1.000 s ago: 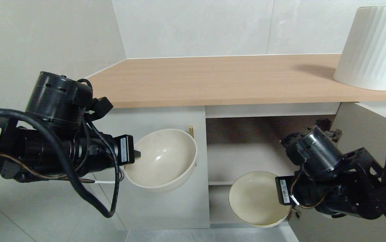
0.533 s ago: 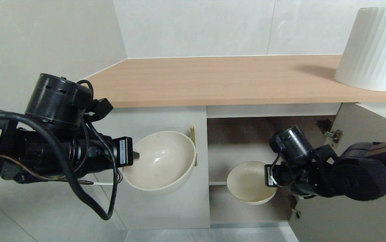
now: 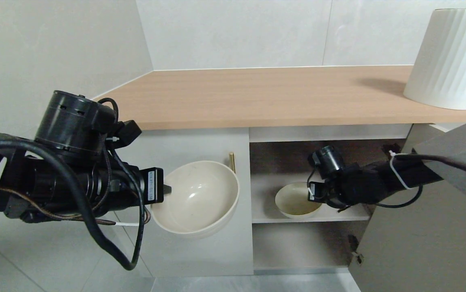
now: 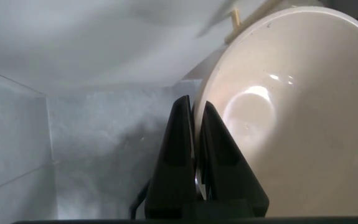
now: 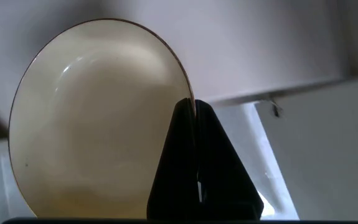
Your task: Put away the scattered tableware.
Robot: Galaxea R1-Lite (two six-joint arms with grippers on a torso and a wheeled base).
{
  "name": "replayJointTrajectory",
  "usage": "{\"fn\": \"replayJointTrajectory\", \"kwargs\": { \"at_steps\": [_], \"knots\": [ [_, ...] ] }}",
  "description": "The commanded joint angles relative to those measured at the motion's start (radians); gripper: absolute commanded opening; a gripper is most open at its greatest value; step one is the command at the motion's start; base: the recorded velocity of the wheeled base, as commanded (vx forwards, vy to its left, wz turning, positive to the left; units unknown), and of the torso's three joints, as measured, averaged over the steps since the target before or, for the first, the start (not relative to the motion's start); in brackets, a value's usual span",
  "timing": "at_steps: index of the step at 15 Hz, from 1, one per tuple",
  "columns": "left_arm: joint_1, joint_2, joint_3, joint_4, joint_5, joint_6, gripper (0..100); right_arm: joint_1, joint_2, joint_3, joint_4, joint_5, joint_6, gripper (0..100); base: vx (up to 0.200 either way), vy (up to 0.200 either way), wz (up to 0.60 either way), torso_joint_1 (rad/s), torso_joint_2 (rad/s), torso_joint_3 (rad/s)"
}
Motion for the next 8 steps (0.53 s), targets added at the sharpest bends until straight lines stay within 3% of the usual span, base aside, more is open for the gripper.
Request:
{"fn": "replayJointTrajectory", "kwargs": {
  "at_steps": [1, 8],
  "knots": [
    [-0.022, 0.002, 0.008, 0.002, 0.002, 0.004, 0, -0.029, 0.14, -0.096, 0.001, -0.008, 0.0, 0, 0.0, 0.0, 0.0, 0.0, 0.0, 0.0],
    [-0.034, 0.016, 0.013, 0.0, 0.003, 0.014, 0, -0.041, 0.26, -0.172, -0.006, -0.085, 0.011, 0, 0.0, 0.0, 0.0, 0.0, 0.0, 0.0]
  ]
}}
